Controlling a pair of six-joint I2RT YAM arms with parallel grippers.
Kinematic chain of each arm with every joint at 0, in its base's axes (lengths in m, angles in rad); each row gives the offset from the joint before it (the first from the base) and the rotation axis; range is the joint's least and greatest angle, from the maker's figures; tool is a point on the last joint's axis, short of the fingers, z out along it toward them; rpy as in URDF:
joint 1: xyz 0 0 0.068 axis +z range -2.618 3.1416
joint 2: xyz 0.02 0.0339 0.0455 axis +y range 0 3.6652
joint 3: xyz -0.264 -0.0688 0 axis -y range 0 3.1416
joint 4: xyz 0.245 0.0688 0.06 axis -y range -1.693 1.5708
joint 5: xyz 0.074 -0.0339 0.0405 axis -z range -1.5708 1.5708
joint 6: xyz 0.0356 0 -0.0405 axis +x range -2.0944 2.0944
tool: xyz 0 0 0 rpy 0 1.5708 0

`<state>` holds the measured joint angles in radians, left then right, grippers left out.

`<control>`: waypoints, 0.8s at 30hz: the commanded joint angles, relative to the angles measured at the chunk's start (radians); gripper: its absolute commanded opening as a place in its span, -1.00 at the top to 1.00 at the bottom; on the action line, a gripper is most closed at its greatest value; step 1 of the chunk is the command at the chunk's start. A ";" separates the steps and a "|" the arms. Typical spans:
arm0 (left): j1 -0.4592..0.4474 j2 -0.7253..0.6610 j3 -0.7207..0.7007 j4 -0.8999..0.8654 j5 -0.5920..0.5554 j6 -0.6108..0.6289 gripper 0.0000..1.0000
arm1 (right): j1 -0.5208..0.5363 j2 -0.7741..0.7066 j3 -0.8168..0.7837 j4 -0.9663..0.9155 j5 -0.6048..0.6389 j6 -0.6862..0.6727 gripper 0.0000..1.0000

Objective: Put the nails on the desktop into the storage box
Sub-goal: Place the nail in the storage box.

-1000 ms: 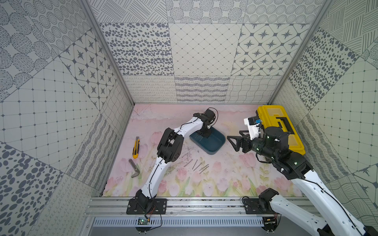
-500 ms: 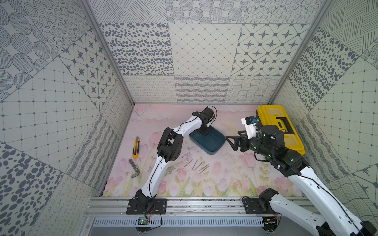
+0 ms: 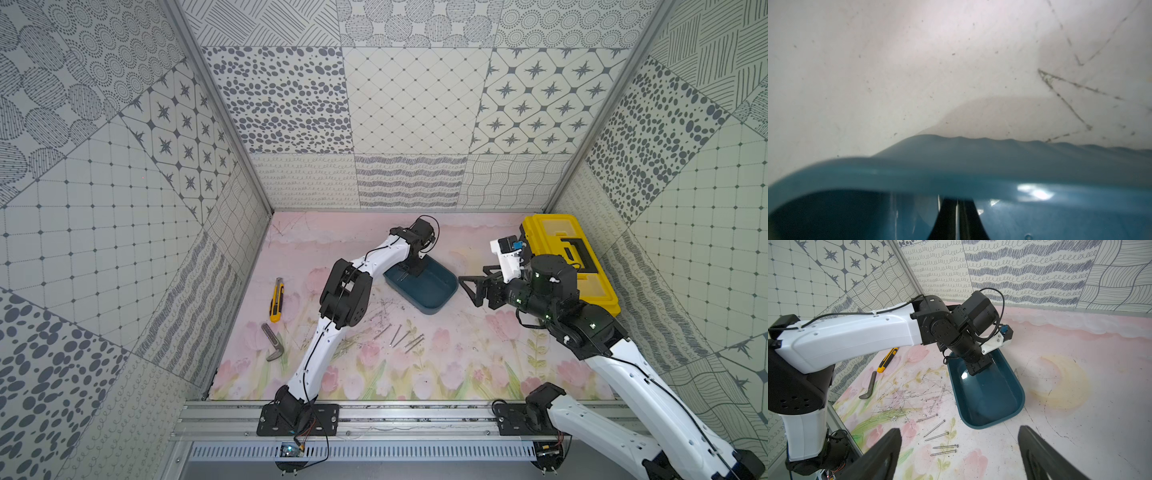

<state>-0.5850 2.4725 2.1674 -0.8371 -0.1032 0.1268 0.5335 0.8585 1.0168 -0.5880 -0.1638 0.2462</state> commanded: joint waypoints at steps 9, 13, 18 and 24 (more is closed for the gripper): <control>0.006 -0.046 0.006 -0.003 -0.004 -0.023 0.16 | 0.001 -0.005 -0.013 0.030 -0.003 -0.021 -0.86; -0.009 -0.091 0.004 -0.008 -0.015 -0.023 0.15 | 0.002 -0.017 -0.015 0.030 -0.004 -0.022 -0.86; -0.026 -0.166 -0.025 -0.014 -0.038 -0.038 0.15 | 0.002 -0.034 -0.011 0.033 -0.010 -0.020 -0.86; -0.028 -0.313 -0.166 -0.019 -0.055 -0.123 0.15 | 0.002 -0.063 0.002 0.036 0.013 -0.030 -0.91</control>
<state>-0.6083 2.2631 2.0869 -0.8295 -0.1284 0.0875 0.5335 0.8219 1.0126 -0.5873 -0.1684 0.2302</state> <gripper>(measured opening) 0.427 0.949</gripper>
